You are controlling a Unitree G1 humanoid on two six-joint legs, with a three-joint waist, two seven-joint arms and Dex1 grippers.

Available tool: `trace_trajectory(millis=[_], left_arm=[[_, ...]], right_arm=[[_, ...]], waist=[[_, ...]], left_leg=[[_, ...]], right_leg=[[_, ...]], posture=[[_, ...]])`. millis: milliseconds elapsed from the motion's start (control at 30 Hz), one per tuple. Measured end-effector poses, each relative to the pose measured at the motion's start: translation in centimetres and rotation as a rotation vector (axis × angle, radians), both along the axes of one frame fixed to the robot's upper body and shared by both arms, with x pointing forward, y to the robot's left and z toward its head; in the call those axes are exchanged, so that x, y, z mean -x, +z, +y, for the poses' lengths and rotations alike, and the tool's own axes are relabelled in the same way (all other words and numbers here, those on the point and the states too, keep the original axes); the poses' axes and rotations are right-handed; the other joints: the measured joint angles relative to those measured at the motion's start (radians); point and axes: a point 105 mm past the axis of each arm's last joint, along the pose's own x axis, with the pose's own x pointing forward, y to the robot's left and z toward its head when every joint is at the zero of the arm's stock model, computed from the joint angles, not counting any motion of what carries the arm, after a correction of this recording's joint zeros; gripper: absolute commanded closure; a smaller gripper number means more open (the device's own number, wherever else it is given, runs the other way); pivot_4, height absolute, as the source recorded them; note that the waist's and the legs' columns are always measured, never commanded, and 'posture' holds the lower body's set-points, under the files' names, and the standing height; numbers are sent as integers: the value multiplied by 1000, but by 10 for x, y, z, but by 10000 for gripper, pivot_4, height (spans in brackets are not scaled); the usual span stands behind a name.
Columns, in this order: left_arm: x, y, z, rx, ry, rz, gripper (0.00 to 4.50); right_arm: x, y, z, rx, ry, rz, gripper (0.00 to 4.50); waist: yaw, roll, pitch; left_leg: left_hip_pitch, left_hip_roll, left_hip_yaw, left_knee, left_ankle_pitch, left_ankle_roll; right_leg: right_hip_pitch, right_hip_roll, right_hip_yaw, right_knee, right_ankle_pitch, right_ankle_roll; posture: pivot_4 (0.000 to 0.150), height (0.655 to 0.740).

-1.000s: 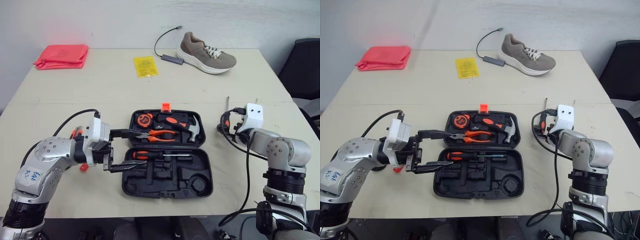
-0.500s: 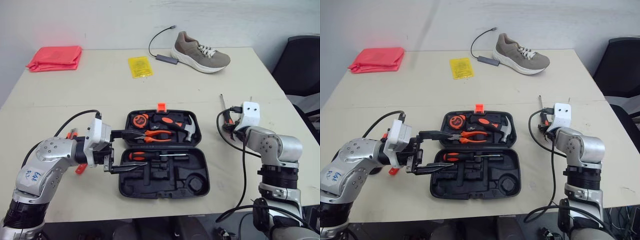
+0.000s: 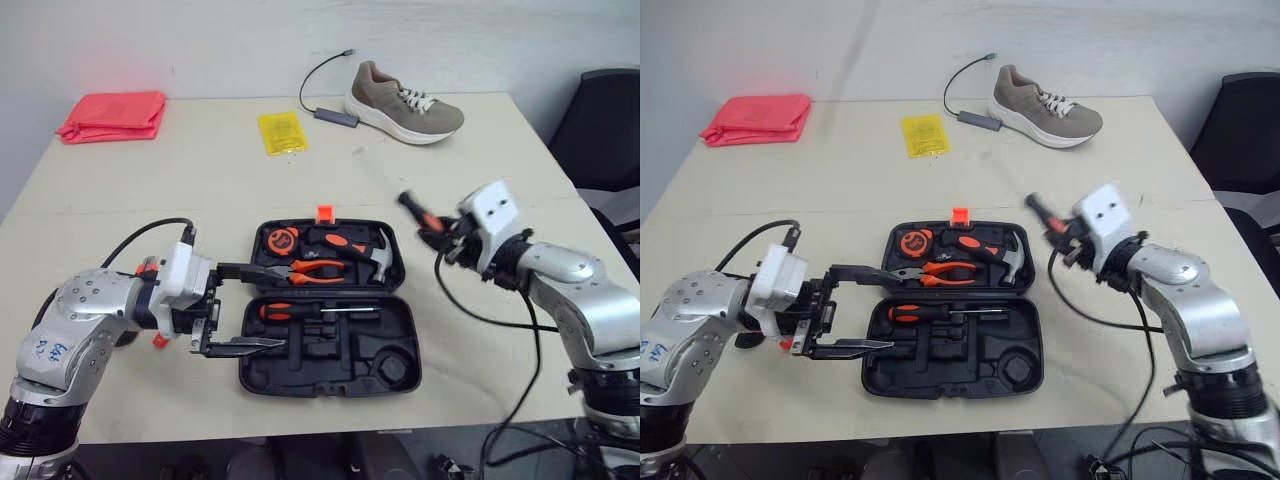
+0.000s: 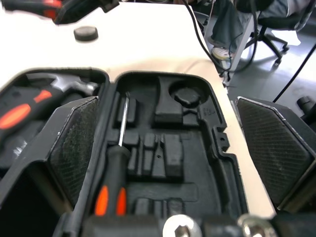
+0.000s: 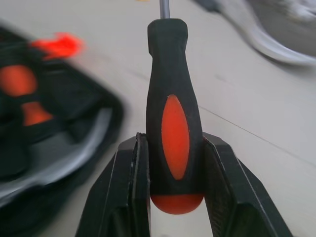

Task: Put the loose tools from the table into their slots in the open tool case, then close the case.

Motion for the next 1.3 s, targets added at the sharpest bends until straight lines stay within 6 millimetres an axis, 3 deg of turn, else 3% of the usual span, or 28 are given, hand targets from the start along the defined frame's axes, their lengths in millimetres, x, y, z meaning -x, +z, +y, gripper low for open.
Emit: trace_trajectory(millis=[100,333,467,967,1300], left_arm=[[2,-3,8,-8,18,20,0],[7,-23,30,-60,75,172,0],[10,-25,33,-69,76,189,0],[8,-24,34,-66,92,185,0],[7,-24,32,-60,94,182,0]], right_arm=[[29,-15,28,36,214,130,35236],[65,-46,55,199,406,334,35236],[61,-51,57,270,400,332,35236],[57,-55,27,414,430,321,35236],[50,-56,29,427,455,275,35236]], waist=[[0,-1,0],[0,-3,1],[2,-5,2],[2,-5,2],[2,-6,1]], left_leg=[[0,0,0,2,0,1],[0,0,-1,2,-1,2],[-1,0,-1,2,-1,2],[0,-1,0,2,-2,3],[0,0,0,3,-2,3]], right_leg=[[0,-1,1,0,0,0],[0,-3,0,0,0,-1],[0,-4,-1,0,-1,-1],[0,-4,-1,0,-1,-1],[0,-4,-1,1,-1,-1]], posture=[[1500,7400],[1500,7400],[1500,7400],[1500,7400],[1500,7400]])
